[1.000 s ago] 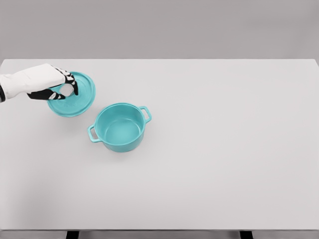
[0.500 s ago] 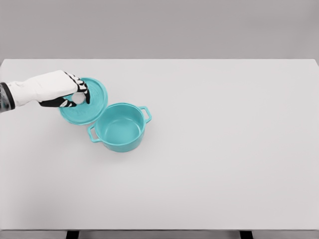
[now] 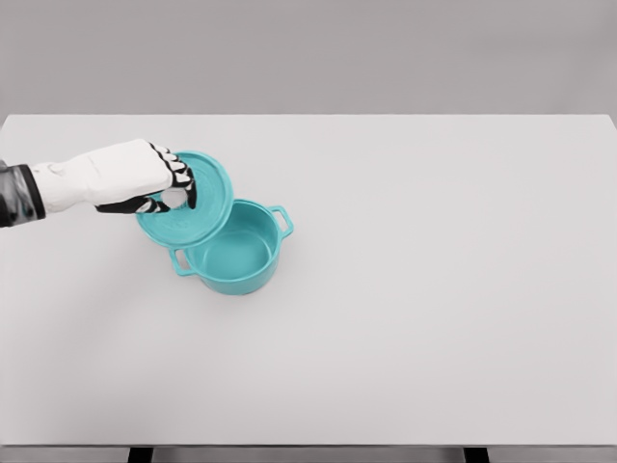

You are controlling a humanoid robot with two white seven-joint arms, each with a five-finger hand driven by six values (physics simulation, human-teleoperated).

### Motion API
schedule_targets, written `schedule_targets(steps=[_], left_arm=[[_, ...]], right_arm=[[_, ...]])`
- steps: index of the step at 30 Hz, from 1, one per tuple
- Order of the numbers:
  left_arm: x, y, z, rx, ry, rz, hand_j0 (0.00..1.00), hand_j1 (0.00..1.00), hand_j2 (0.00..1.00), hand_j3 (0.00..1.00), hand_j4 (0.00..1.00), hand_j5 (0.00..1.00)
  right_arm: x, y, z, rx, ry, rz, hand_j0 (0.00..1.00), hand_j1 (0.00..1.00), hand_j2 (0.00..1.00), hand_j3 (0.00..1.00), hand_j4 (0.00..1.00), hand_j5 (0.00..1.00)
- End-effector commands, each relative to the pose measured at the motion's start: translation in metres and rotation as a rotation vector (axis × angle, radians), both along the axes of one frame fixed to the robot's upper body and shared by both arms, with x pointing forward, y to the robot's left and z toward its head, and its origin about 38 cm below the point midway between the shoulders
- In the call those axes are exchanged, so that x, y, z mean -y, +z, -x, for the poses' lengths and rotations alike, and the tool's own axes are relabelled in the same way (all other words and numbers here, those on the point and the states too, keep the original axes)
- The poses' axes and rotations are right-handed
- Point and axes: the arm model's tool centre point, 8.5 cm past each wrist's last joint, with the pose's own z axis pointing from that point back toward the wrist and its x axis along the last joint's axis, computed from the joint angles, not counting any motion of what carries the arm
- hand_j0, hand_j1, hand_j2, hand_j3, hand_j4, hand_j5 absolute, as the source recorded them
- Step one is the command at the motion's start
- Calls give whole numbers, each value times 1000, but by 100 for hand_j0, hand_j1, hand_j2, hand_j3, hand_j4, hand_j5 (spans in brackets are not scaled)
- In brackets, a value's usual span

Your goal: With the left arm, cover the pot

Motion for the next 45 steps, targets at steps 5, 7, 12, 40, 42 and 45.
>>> schedule_targets(steps=[5, 7, 12, 40, 42, 45], left_arm=[[10, -4, 6, -2, -28, 0, 48, 48, 48, 48, 48, 48], [20, -6, 11, -7, -60, 3, 48, 48, 48, 48, 48, 48], [22, -7, 12, -8, -66, 3, 48, 48, 48, 48, 48, 48], [51, -20, 16, -27, -119, 50, 49, 49, 49, 49, 49, 49], [51, -20, 16, -27, -119, 50, 49, 49, 49, 49, 49, 49], [51, -20, 16, -28, -118, 48, 49, 49, 49, 49, 49, 49]], right_arm=[[0, 0, 0, 0, 0, 0, 100, 100, 100, 100, 100, 100], [0, 0, 0, 0, 0, 0, 100, 100, 100, 100, 100, 100], [0, 0, 0, 1, -1, 0, 100, 100, 100, 100, 100, 100], [0, 0, 0, 0, 0, 0, 100, 100, 100, 100, 100, 100], [0, 0, 0, 0, 0, 0, 100, 100, 100, 100, 100, 100], [0, 0, 0, 0, 0, 0, 100, 100, 100, 100, 100, 100]])
